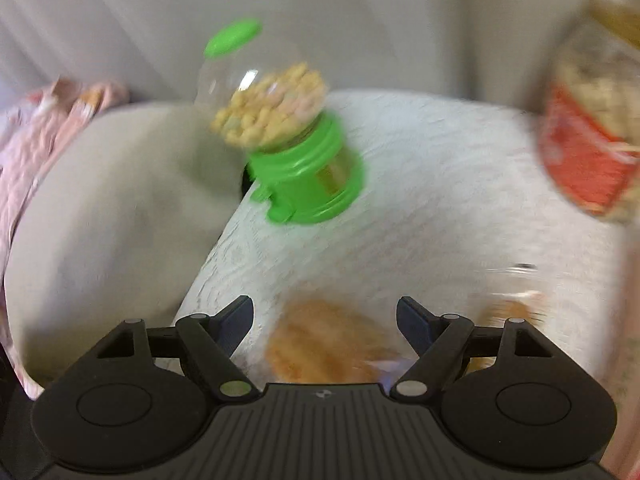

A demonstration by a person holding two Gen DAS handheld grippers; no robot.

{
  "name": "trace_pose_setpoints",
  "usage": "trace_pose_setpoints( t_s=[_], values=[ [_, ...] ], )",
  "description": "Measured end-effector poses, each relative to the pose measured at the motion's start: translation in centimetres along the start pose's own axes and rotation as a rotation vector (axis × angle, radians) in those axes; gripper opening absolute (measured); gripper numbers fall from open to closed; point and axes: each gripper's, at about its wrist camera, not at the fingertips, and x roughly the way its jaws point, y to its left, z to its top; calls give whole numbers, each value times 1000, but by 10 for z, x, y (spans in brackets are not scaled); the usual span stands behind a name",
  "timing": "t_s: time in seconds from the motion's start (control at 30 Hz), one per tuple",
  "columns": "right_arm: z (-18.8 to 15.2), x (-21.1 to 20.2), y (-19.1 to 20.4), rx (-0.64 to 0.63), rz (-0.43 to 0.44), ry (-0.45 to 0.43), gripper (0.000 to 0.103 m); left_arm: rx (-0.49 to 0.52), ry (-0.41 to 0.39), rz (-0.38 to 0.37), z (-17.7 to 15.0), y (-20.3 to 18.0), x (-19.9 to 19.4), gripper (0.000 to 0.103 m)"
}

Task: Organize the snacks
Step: 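Move both tools back toward the wafer roll and round bread packets, then grasp the round bread packet with the right tool while the left approaches the wafer roll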

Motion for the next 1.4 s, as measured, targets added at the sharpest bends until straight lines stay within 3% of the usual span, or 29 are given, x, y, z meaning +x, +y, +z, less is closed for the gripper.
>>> trace_pose_setpoints(
  t_s=[0.13,0.2,0.23,0.27,0.33,0.53,0.67,0.77,0.83,0.97,1.1,1.2,1.27,1.4],
  values=[
    [-14,-23,-5,-17,-247,-96,79,-67,-7,-37,6,5,-3,26],
    [-27,-26,-6,-43,-330,-111,79,-123,-7,-68,11,9,-1,26],
    [-32,-27,-8,-47,-352,-108,72,-144,-5,-82,12,10,0,26],
    [-40,-27,-9,-50,-358,-97,56,-166,0,-98,15,10,3,26],
    [-52,-26,-11,-50,-302,-54,42,-190,18,-111,19,7,11,26],
    [-84,-37,-16,9,-223,-62,43,-127,32,-90,47,-15,48,26],
    [-108,-36,-20,51,-159,-60,43,27,19,23,60,-40,67,26],
    [-130,-45,-12,11,-196,-129,43,56,7,111,53,-42,56,27],
    [-142,-50,-9,-9,-198,-163,44,21,-10,111,46,-38,41,27],
    [-157,-60,-12,-13,-162,-201,62,-193,28,19,34,-16,18,27],
    [-168,-78,-21,-27,-197,-263,69,-299,49,-3,40,-12,29,27],
    [-178,-92,-31,-16,-211,-311,71,-235,81,16,50,-33,56,27],
    [-188,-106,-36,-13,-247,-366,72,-97,74,44,55,-60,69,27],
    [-208,-126,-47,-16,-326,-444,73,147,75,175,51,-104,80,27]
  ],
)
